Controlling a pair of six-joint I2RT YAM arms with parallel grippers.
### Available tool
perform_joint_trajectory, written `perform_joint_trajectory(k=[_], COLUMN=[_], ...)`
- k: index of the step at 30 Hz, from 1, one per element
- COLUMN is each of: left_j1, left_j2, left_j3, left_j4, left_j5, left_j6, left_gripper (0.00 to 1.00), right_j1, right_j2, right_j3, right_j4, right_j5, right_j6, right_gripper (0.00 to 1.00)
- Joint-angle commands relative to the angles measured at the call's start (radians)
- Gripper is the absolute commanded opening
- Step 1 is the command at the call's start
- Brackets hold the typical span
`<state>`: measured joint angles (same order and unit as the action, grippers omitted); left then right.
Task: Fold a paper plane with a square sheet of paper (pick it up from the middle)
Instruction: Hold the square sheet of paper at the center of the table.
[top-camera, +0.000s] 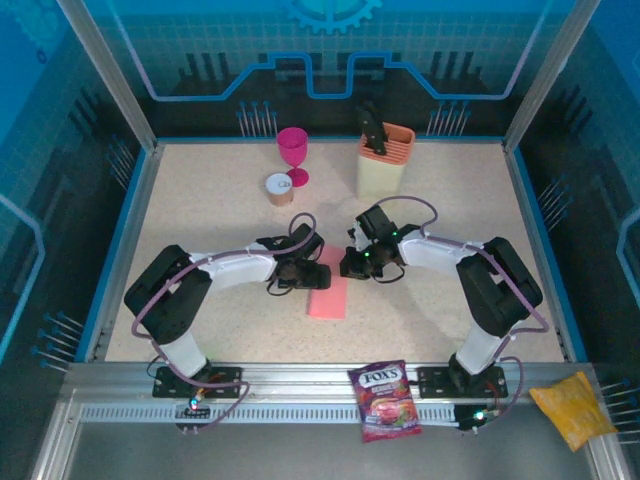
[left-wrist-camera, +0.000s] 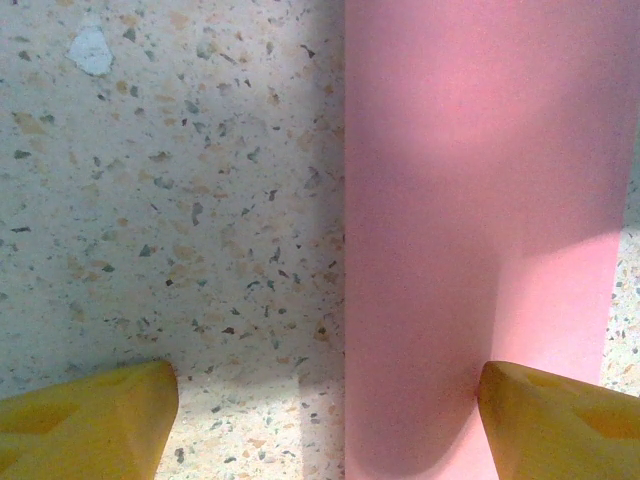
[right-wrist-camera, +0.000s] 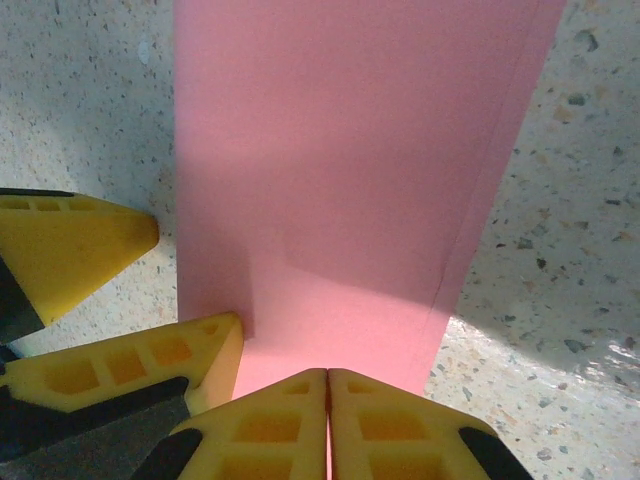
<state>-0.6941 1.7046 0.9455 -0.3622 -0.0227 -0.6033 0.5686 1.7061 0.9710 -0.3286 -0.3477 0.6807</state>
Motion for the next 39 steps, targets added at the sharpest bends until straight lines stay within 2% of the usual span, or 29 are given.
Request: perform_joint_trajectory(k=[1,39], left_j1=[-0.02,-0.022], left_j2=[0.051,0.059], left_j3=[-0.01,-0.019], left_j4=[0.031,0.04], left_j5=[0.064,0.064], left_j6=[-0.019,-0.046], left_gripper=[0.81,0.8], right_j1=[0.001,0.054], right_j2=[0.003,0.088], right_j3=[0.016,0.044], right_j4=[-0.016,0.02], right_j5=[0.007,-0.038], right_j6=[0.01,0.017], right_gripper=[0.09,0.09])
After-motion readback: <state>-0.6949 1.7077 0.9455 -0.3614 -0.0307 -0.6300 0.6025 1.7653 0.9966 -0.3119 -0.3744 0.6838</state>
